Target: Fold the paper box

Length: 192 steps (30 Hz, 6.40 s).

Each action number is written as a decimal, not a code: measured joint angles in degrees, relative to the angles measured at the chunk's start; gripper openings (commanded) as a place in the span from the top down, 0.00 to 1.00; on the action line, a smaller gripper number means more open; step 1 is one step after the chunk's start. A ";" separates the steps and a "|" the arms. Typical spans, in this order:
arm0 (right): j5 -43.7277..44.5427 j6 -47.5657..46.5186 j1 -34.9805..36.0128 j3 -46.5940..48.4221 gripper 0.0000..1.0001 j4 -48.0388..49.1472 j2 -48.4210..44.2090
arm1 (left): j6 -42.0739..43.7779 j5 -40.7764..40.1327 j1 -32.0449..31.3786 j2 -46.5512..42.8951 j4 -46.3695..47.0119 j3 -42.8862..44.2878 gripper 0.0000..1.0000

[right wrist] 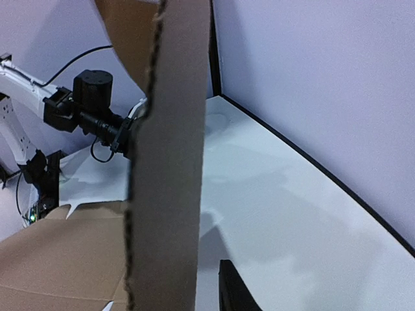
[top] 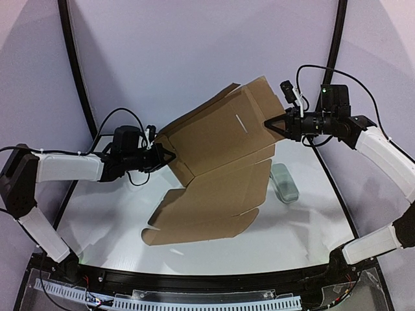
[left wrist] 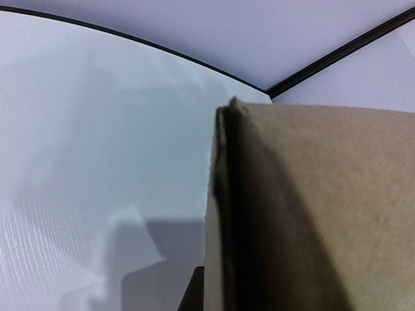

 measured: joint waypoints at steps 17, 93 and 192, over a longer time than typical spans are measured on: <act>-2.43 -0.70 0.55 -1.18 1.00 0.98 -0.94 | -6.54 -10.51 -2.40 0.98 -17.53 10.21 0.99; 38.51 0.42 27.41 38.97 0.03 8.22 52.48 | 35.36 -13.16 -3.54 13.40 10.21 1.64 0.99; 65.31 -28.39 28.70 15.04 0.64 -2.60 27.76 | 20.11 -48.78 -7.89 -1.33 -41.44 14.78 0.99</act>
